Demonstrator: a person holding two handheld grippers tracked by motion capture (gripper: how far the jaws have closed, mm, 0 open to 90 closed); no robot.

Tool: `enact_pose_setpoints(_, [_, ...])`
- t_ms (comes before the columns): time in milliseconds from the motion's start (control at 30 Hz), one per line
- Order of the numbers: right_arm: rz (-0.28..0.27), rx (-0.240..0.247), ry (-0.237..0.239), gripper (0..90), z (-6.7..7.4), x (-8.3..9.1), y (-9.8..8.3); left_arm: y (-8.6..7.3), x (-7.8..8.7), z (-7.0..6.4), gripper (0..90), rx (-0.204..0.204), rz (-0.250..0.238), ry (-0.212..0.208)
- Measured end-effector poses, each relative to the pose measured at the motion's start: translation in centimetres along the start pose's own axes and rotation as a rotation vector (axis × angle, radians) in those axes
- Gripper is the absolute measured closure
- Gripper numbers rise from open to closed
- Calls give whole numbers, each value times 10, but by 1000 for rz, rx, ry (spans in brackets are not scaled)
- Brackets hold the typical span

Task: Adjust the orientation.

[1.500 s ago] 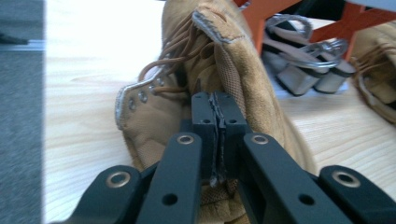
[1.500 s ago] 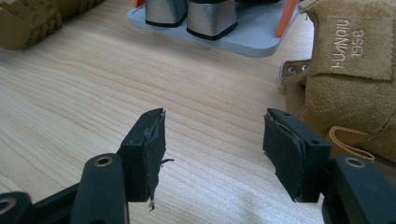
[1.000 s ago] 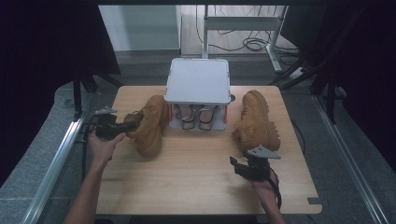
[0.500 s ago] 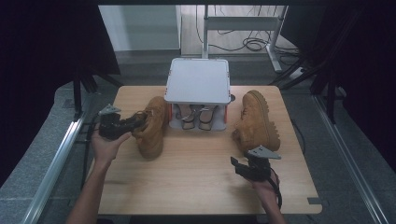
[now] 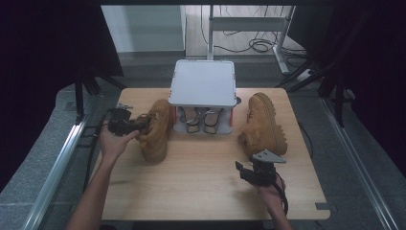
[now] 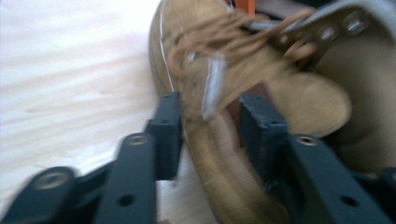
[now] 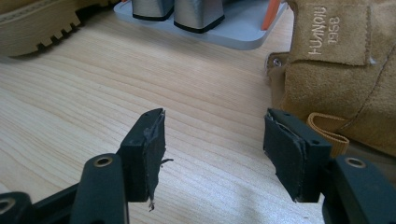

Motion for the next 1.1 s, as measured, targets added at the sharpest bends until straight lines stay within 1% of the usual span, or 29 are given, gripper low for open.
enact_pose_setpoints(33, [1,-1,-2,393,0,0,0,1,-2,-1,650,17,5,-25])
enact_pose_setpoints(67, [2,-2,-2,393,0,0,0,2,-4,-3,688,13,12,-4])
enact_pose_setpoints(133, [2,-1,-2,393,0,0,-1,4,-5,-7,747,8,14,10])
enact_pose_setpoints(167, [3,-1,-1,393,0,0,-1,4,-5,-8,760,4,20,20])
enact_pose_setpoints(233, [5,0,-1,393,0,0,-1,4,-5,-7,771,22,6,25])
enact_pose_setpoints(267, [4,2,-2,393,0,0,-1,4,-5,-5,774,35,-8,29])
enact_pose_setpoints(300, [4,1,-2,393,0,0,-1,4,-3,-2,777,39,-15,29])
enact_pose_setpoints(367, [3,1,-3,393,0,0,-1,4,-1,2,783,69,-38,25])
enact_pose_setpoints(433, [4,1,-4,393,0,-1,-1,5,4,6,789,76,-57,19])
enact_pose_setpoints(533, [4,0,-5,393,0,-1,-1,9,13,7,793,64,-70,16])
enact_pose_setpoints(633, [7,0,-5,393,0,-1,-1,11,26,7,794,50,-78,9])
enact_pose_setpoints(733, [5,0,-4,393,0,-1,-1,8,39,8,793,38,-91,-14])
enact_pose_setpoints(767, [4,0,-5,393,0,0,-1,6,43,8,793,42,-96,-23])
enact_pose_setpoints(900, [3,-2,-6,393,0,0,-1,-6,62,10,792,52,-111,-84])
enact_pose_setpoints(967, [4,-2,-7,393,0,0,-1,-13,73,8,792,44,-119,-115])
enact_pose_setpoints(1100, [2,-4,-7,393,0,1,0,-29,89,6,790,44,-134,-167])
Point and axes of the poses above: each handheld gripper's, and its own axes: x roughly backward along the jaws, y roughly out of its top, z roughly to its left, the point moved 3 cm from there along -x, roughly forward along the jaws, and after that the axes turned 4 degrees about -z, right-handed, at the moved point
